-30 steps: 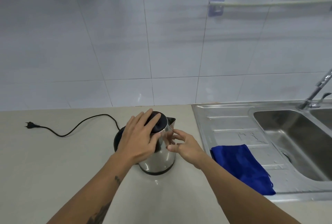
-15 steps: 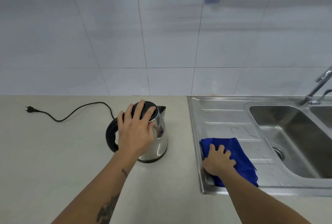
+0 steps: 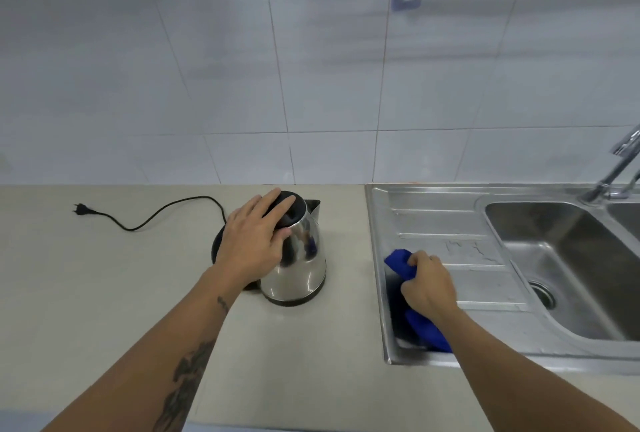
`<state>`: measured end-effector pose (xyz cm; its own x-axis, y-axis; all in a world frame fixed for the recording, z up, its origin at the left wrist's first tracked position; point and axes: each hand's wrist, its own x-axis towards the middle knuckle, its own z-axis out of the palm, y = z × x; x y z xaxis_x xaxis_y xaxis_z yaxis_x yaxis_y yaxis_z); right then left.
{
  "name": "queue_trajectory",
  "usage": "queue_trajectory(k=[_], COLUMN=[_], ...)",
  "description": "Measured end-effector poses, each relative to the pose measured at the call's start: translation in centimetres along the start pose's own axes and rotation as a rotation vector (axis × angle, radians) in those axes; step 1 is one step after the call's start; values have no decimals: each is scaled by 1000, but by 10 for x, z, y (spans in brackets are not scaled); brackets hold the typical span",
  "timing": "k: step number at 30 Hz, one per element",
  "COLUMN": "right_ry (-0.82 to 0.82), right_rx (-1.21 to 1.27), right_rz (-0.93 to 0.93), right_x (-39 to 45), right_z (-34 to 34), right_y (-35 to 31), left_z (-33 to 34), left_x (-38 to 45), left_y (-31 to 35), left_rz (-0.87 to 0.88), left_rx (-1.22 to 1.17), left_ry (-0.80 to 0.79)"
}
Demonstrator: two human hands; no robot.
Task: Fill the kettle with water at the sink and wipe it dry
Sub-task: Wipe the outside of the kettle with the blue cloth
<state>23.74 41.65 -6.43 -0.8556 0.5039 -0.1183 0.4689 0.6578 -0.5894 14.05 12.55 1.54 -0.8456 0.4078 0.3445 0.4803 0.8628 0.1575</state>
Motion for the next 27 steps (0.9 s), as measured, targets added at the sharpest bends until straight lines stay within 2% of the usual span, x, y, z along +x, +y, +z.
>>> queue_trajectory(k=[3, 7, 11, 16, 21, 23, 27], right_ry=[35, 60, 97, 236, 301, 309, 223], right_rx=[274, 555, 583, 778, 696, 675, 800], right_rz=[-21, -59, -212, -139, -71, -59, -31], right_x=[-13, -43, -78, -97, -90, -88, -80], right_z=[-2, 8, 44, 83, 99, 106, 119], right_y=[-48, -120, -173, -186, -189, -189, -180], left_z=[-8, -11, -13, -16, -14, -14, -17], left_x=[3, 3, 8, 23, 31, 30, 33], left_y=[-22, -34, -50, -65, -68, -69, -68], left_rz=[103, 115, 175, 239, 229, 217, 204], left_rx=[-86, -178, -244, -432, -532, -552, -559], left_ry=[-18, -46, -38, -178, -297, -302, -250])
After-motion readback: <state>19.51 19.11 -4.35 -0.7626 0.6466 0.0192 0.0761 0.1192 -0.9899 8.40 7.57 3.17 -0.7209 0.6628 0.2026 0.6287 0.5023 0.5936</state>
